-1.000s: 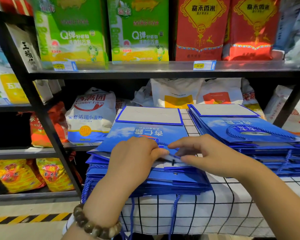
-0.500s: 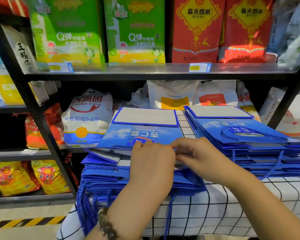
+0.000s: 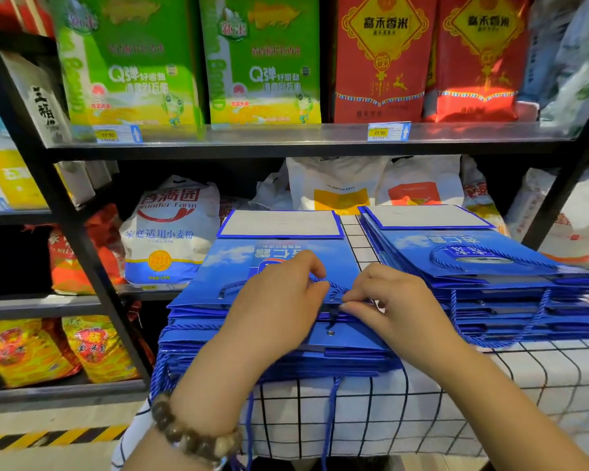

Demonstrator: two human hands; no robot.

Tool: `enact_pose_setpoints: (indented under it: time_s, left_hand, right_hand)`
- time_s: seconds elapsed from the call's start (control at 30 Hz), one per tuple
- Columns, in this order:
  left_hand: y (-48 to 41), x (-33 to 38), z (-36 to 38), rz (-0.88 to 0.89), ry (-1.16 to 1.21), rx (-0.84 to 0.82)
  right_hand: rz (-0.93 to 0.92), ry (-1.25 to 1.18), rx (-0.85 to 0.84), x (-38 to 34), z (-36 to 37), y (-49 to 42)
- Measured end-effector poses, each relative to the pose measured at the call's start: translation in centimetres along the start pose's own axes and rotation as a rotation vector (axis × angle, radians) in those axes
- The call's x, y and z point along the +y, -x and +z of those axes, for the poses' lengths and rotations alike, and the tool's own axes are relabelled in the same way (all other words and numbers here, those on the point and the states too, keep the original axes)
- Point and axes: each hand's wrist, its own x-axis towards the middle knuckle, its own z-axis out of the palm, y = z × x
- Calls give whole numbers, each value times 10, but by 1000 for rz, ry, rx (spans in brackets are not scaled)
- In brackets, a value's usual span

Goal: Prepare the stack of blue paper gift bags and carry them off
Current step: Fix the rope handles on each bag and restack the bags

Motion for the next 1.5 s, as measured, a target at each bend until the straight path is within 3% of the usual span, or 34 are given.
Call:
enact_pose_setpoints:
  time_s: [0.07,0.27,0.43,0.53,0.67,0.77,0.87,1.03,1.1,1.27,1.43,1.5]
  left_hand:
    - [-9,2,4,8,-75,-27]
    - [-31,3,11,-6,85,-172]
    - [-34,-5,13,-80,23,124]
    - [-31,-8,12,-55,-15,127]
    - [-21,-13,5,-13,-170,-4]
    - [-13,-17,1,-53,-185,-155]
    - [-6,-15,2,-37,-261,-196]
    - [-6,-8,2,65,-368,-37]
    - [-7,-8,2,120,-363,6]
    - [-7,-10,-7,178,-340,54]
    - [-11,-10,-20,193,-75,297]
    - [-10,-5,-25,206,135,407]
  right_hand:
    - [-12,21,29,-1,2,2]
    - [-23,37,53,2,7,8]
    - [-68,83,34,1,7,8]
    - [-66,109,29,1,9,9]
    - [187,180,77,-4,0,10]
    - [418,332,-6,-5,-7,5]
    - [458,90,25,-8,-10,-2]
    - [366,-306,267,-19,-11,-15]
    - [305,-457,235,-26,-7,-18]
    - [154,-470,124,-37,-9,-20]
    - [204,-509,402,-37,-8,-20]
    - [246,-552,326,-40,-7,-20]
